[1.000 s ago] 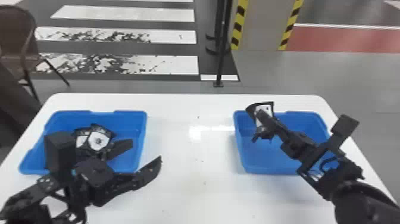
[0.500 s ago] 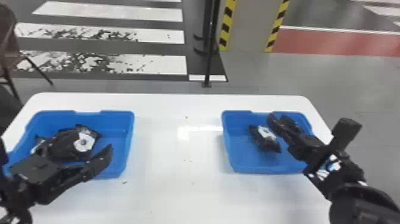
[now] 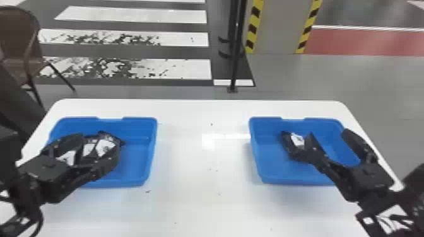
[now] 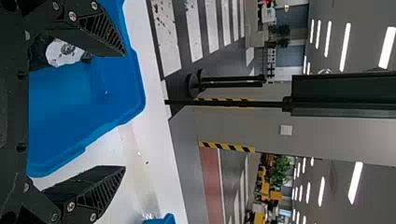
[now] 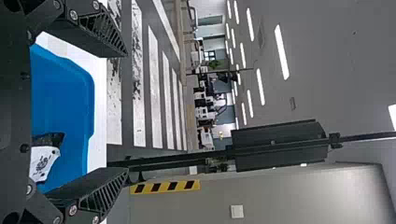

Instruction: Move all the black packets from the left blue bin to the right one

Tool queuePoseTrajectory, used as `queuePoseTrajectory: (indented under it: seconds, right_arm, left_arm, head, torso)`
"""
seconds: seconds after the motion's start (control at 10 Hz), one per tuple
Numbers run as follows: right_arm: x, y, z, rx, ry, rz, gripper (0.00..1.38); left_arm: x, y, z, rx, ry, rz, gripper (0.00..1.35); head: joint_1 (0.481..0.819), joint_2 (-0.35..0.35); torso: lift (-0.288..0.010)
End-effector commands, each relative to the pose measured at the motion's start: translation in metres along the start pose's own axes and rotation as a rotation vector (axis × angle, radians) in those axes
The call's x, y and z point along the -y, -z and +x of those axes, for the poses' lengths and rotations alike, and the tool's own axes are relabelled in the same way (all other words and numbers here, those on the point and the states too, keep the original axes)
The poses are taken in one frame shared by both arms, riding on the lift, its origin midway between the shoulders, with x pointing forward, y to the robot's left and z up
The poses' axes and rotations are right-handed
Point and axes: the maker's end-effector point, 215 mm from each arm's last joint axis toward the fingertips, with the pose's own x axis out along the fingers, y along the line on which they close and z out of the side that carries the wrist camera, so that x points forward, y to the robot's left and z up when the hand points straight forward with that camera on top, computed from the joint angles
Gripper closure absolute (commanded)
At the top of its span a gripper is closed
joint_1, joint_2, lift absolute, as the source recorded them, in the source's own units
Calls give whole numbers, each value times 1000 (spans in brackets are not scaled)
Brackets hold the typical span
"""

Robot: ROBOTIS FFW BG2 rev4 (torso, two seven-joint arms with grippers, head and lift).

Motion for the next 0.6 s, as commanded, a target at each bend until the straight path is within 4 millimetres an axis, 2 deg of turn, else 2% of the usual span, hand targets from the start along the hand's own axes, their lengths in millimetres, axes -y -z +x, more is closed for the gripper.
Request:
queuePoseTrajectory:
  seconds: [0.0, 0.1, 0.2, 0.4, 0.5]
  right_arm:
    - [-21, -7, -21, 5, -11, 23, 144]
    - [-40, -2, -26, 0, -37, 69, 145]
    - [-50, 1, -29, -7, -53, 85, 145]
    - [-57, 13, -33, -34, -63, 116, 147]
    - [-58, 15, -33, -40, -66, 121, 148]
  left_arm:
    - [-20, 21, 0, -99, -55, -11, 185]
    - [-36, 35, 1, -161, -99, -17, 185]
    - [-54, 44, 5, -205, -144, -30, 185]
    - [-89, 51, 10, -278, -237, -61, 185]
    - [-99, 59, 21, -315, -244, -84, 185]
  head:
    - [695, -14]
    - [695, 16]
    - [695, 33]
    - [695, 109]
    - [695, 138]
  torso:
    - [-140]
    - [-140]
    - [-140]
    - [-140]
    - [-140]
